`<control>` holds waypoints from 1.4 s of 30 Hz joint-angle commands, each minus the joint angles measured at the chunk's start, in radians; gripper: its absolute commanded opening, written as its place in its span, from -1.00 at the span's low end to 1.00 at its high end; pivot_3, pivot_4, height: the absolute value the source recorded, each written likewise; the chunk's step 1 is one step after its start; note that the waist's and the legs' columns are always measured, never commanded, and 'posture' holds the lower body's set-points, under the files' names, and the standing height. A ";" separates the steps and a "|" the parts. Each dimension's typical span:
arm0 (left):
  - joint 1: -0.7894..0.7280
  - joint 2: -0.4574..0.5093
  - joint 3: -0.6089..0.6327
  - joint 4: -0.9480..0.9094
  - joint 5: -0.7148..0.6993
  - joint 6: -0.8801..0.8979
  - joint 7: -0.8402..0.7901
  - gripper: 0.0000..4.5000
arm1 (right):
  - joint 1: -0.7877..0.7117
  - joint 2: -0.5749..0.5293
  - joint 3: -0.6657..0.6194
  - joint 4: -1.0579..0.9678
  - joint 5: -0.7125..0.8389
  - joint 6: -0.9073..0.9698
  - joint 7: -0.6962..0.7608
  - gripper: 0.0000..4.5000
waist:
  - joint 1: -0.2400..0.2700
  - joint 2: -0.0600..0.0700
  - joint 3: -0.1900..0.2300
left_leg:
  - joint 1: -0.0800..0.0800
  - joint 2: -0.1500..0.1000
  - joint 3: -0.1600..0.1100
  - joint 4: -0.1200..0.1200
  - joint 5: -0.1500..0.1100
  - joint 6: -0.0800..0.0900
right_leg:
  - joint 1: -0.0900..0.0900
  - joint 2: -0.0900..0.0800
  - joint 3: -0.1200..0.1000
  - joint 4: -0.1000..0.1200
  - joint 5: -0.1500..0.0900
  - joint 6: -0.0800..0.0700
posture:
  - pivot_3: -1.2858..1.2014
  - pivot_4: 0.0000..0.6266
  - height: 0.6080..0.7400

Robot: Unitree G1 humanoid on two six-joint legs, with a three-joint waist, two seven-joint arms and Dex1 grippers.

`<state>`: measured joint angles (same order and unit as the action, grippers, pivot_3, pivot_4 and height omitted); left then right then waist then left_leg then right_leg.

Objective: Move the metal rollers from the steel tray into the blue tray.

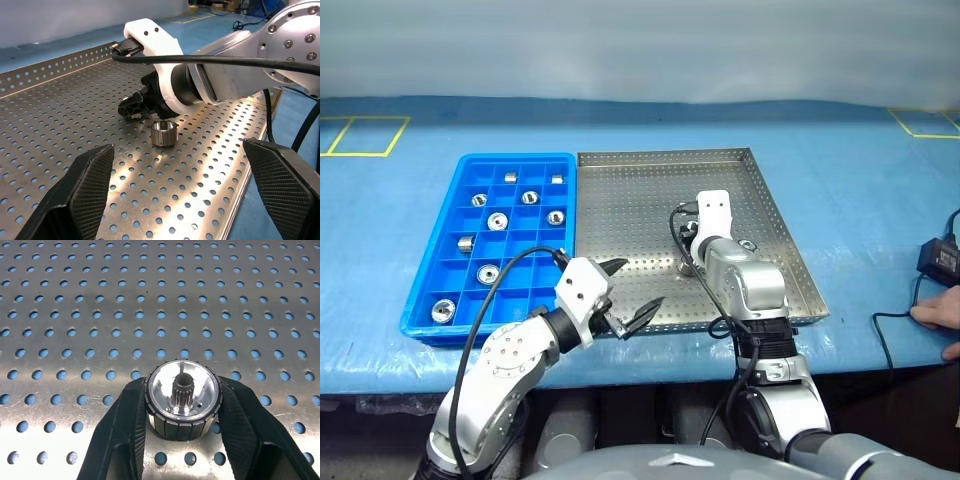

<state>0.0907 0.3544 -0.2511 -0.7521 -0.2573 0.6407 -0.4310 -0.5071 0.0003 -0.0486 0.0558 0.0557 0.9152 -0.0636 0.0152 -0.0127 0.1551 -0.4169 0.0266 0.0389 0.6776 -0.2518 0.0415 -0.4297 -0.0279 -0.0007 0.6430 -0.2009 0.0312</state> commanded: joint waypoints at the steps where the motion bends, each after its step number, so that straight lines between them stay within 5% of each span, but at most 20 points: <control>1: -0.003 -0.028 0.010 -0.005 0.028 -0.032 0.059 1.00 | -0.041 0.007 -0.013 -0.034 0.006 -0.047 -0.005 -0.25 | 0.001 0.000 0.000 | 0.000 0.000 0.000 0.000 0.000 0.000 | 0.000 0.000 0.000 0.000 0.000 0.000 | 0.15 -0.52 1.00; 8: 0.007 -0.134 0.112 -0.035 0.090 -0.008 0.247 1.00 | -0.137 0.026 0.100 -0.065 0.022 -0.139 0.110 -0.25 | 0.013 0.002 0.001 | 0.001 0.001 0.001 -0.001 0.000 0.000 | 0.000 0.002 0.001 0.000 0.001 0.001 | 0.27 -0.52 1.00; 17: 0.131 -0.251 0.288 -0.174 0.108 -0.033 0.405 1.00 | -0.217 0.088 0.238 0.037 0.033 -0.256 0.260 -0.25 | 0.103 0.000 0.001 | 0.002 -0.001 -0.004 -0.014 0.003 -0.005 | -0.001 0.002 -0.002 -0.001 0.001 -0.001 | 0.42 -0.52 1.00; 27: 0.260 -0.286 0.277 -0.256 0.161 -0.045 0.480 1.00 | -0.240 0.146 0.279 0.212 0.027 -0.368 0.335 -0.25 | 0.230 0.001 0.001 | 0.001 0.000 -0.007 -0.015 0.003 -0.008 | -0.001 0.001 -0.008 -0.002 -0.004 0.001 | 0.51 -0.52 1.00; 42: 0.241 -0.273 0.242 -0.249 0.159 -0.022 0.460 1.00 | -0.210 0.131 0.263 0.284 0.021 -0.383 0.318 -0.25 | 0.427 0.000 0.000 | -0.009 0.000 -0.008 -0.015 0.002 -0.014 | -0.012 0.004 -0.014 0.000 -0.006 -0.002 | 0.49 -0.52 1.00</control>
<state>0.3386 0.0798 -0.0095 -0.9654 -0.0937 0.6240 0.0357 -0.7156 0.1254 0.2348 0.3778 0.0760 0.5483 0.2604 0.4424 -0.0127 0.1556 -0.4291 0.0262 0.0310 0.6634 -0.2495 0.0262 -0.4449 -0.0231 -0.0158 0.6433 -0.2066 0.0294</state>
